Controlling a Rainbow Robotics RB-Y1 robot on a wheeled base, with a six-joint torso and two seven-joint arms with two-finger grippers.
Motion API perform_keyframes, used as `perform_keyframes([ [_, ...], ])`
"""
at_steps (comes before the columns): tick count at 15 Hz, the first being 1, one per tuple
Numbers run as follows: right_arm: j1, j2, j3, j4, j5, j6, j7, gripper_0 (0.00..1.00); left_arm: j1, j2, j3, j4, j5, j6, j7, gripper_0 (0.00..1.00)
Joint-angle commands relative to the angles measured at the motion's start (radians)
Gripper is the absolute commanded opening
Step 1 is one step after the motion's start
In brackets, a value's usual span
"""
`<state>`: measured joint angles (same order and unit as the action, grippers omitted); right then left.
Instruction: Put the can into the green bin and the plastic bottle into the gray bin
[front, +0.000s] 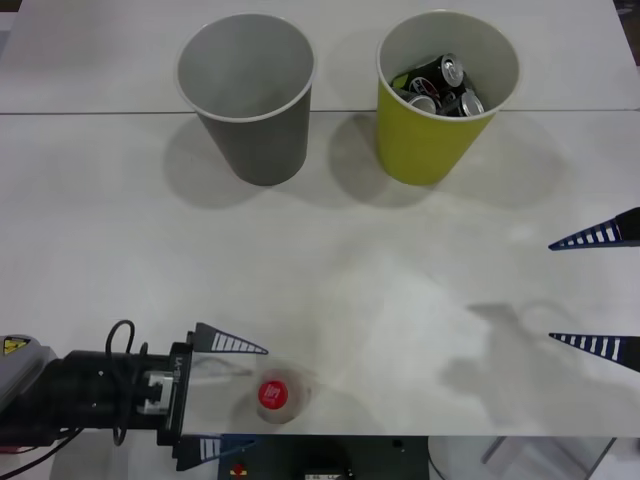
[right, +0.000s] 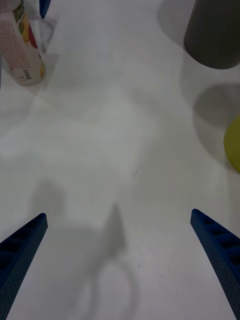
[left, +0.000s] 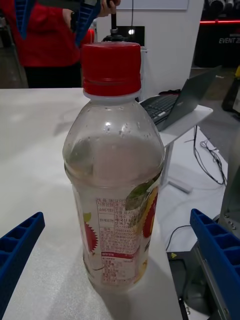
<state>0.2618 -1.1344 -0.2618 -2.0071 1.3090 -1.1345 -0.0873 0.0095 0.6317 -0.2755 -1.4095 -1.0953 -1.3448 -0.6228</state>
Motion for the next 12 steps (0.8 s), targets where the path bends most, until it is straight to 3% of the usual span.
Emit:
perform_keyframes([
  [1,0.0,0.0,0.0,0.0,0.0,0.0,0.0,1.0,-0.008,-0.017,-0.014,0.003,-0.011,0.001,0.0,1.0],
  [12,0.0,0.0,0.0,0.0,0.0,0.0,0.0,1.0,-0.06,-0.133,-0.014,0.044,-0.11,0.009,0.014,1.0],
])
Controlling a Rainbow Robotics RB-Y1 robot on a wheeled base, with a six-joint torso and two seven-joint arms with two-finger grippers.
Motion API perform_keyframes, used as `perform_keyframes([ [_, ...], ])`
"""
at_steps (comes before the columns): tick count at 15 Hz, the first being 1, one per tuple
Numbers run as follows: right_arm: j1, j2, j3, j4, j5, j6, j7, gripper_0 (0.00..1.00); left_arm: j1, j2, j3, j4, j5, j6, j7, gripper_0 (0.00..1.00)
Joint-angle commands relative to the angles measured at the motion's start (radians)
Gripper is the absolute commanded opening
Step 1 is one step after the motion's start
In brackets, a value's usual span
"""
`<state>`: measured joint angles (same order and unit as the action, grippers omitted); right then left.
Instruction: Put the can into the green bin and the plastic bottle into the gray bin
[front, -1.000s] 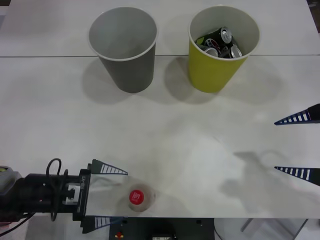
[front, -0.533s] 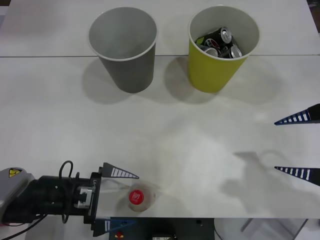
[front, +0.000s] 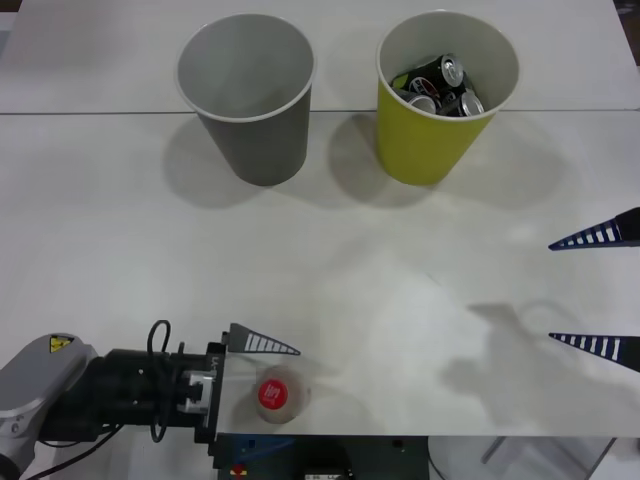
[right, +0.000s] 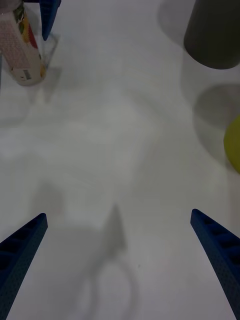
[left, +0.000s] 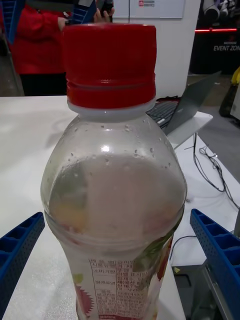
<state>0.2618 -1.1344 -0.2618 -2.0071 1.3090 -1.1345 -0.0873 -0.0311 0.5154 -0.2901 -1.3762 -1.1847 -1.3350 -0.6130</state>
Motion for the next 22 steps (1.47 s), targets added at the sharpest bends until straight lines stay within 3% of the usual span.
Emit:
perform_keyframes([
  [1,0.0,0.0,0.0,0.0,0.0,0.0,0.0,1.0,-0.03,-0.028,0.0,0.025,-0.029,-0.001,0.004,1.0],
  [8,0.0,0.0,0.0,0.0,0.0,0.0,0.0,1.0,-0.05,-0.086,0.0,0.031,-0.072,0.0,0.032,1.0],
  [9,0.0,0.0,0.0,0.0,0.0,0.0,0.0,1.0,-0.052,-0.09,0.0,0.029,-0.072,0.0,0.038,0.72],
  [10,0.0,0.0,0.0,0.0,0.0,0.0,0.0,1.0,-0.052,-0.094,0.0,0.031,-0.072,0.0,0.059,0.34],
  [11,0.0,0.0,0.0,0.0,0.0,0.0,0.0,1.0,-0.053,-0.094,0.0,0.029,-0.072,-0.003,0.116,0.09],
  [12,0.0,0.0,0.0,0.0,0.0,0.0,0.0,1.0,-0.056,-0.094,0.0,0.029,-0.073,-0.009,0.124,0.04],
  [13,0.0,0.0,0.0,0.0,0.0,0.0,0.0,1.0,-0.056,-0.092,0.0,0.029,-0.073,-0.01,0.128,0.0],
  [22,0.0,0.0,0.0,0.0,0.0,0.0,0.0,1.0,-0.064,-0.08,0.015,0.025,-0.09,-0.009,0.157,0.0],
])
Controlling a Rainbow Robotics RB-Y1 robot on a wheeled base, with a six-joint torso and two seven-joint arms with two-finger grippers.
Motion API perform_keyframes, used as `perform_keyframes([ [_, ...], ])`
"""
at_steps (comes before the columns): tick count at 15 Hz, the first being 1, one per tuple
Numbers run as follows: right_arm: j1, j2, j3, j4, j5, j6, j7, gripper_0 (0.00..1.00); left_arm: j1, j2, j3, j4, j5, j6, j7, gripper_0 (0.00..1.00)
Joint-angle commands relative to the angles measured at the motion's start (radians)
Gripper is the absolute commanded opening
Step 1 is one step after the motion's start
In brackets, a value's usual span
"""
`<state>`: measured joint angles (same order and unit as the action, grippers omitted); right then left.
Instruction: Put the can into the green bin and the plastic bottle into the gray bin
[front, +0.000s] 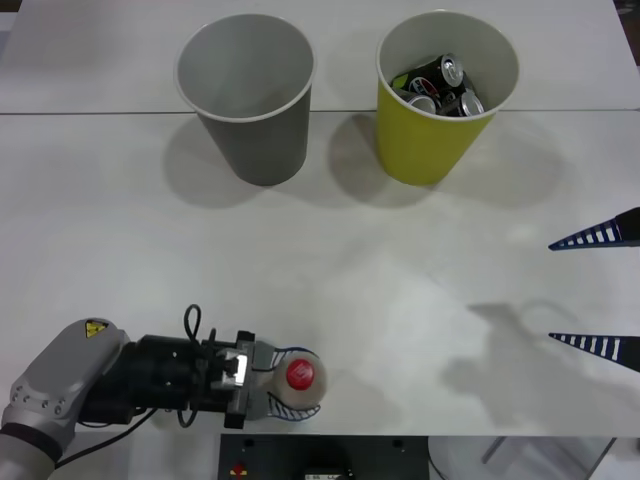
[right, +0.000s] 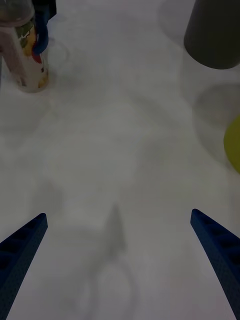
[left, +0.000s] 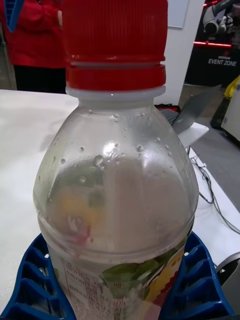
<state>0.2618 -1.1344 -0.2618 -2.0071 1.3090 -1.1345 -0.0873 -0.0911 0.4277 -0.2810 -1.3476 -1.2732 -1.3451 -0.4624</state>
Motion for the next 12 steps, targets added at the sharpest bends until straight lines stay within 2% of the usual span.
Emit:
perform_keyframes([
  [1,0.0,0.0,0.0,0.0,0.0,0.0,0.0,1.0,-0.004,0.02,0.017,-0.013,-0.001,0.0,0.021,0.0],
  [6,0.0,0.0,0.0,0.0,0.0,0.0,0.0,1.0,-0.004,0.115,0.092,-0.2,-0.113,0.001,0.327,0.0],
  [10,0.0,0.0,0.0,0.0,0.0,0.0,0.0,1.0,-0.004,0.187,0.178,-0.32,-0.236,0.003,0.573,0.0],
  [12,0.0,0.0,0.0,0.0,0.0,0.0,0.0,1.0,-0.004,0.223,0.207,-0.395,-0.328,0.003,0.709,0.0],
])
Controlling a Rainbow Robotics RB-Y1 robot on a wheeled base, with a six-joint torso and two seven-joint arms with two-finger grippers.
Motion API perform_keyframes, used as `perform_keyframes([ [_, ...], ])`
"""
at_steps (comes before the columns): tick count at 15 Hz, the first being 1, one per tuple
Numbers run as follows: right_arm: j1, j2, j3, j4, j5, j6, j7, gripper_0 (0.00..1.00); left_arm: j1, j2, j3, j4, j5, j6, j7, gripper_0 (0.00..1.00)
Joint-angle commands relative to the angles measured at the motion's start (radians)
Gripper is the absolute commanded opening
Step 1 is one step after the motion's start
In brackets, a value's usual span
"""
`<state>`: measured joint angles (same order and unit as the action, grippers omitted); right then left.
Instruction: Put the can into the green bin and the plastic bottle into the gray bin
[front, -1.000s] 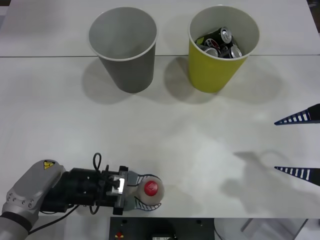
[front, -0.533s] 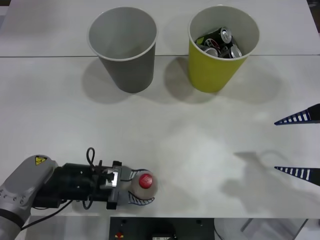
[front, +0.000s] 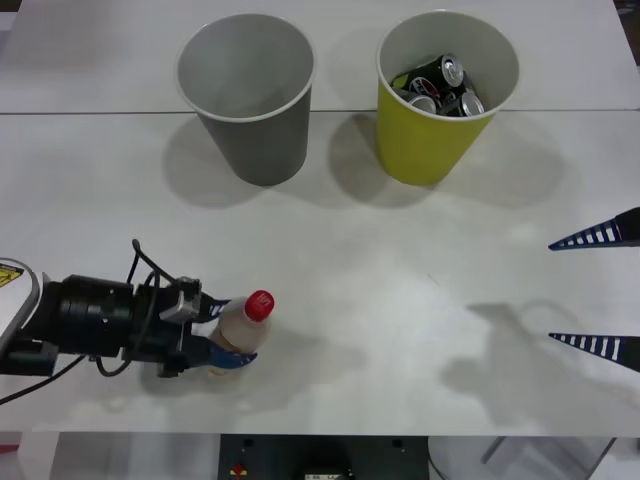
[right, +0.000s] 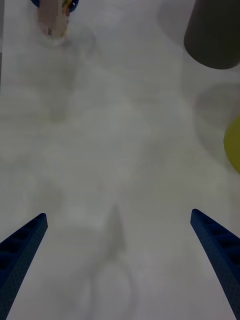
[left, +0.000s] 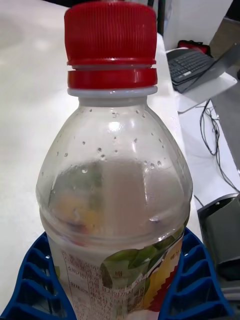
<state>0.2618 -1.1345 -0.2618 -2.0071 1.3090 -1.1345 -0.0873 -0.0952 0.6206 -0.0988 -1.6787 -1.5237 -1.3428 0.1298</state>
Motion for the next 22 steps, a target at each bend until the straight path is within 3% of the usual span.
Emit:
perform_keyframes([
  [1,0.0,0.0,0.0,0.0,0.0,0.0,0.0,1.0,0.0,0.053,0.04,-0.115,-0.136,-0.003,0.2,0.0],
  [3,0.0,0.0,0.0,0.0,0.0,0.0,0.0,1.0,-0.009,0.088,0.097,-0.193,-0.225,-0.039,0.366,0.0],
  [7,0.0,0.0,0.0,0.0,0.0,0.0,0.0,1.0,-0.058,0.134,0.202,-0.243,-0.285,-0.124,0.571,0.0],
  [10,0.0,0.0,0.0,0.0,0.0,0.0,0.0,1.0,-0.103,0.22,0.215,-0.243,-0.262,-0.127,0.674,0.0],
  [16,0.0,0.0,0.0,0.0,0.0,0.0,0.0,1.0,-0.207,0.469,0.206,-0.289,-0.138,-0.127,0.844,0.0],
  [19,0.0,0.0,0.0,0.0,0.0,0.0,0.0,1.0,-0.308,0.545,0.145,-0.288,-0.122,-0.128,0.884,0.0],
  [22,0.0,0.0,0.0,0.0,0.0,0.0,0.0,1.0,-0.535,0.588,-0.024,-0.193,-0.105,-0.145,0.892,0.0],
])
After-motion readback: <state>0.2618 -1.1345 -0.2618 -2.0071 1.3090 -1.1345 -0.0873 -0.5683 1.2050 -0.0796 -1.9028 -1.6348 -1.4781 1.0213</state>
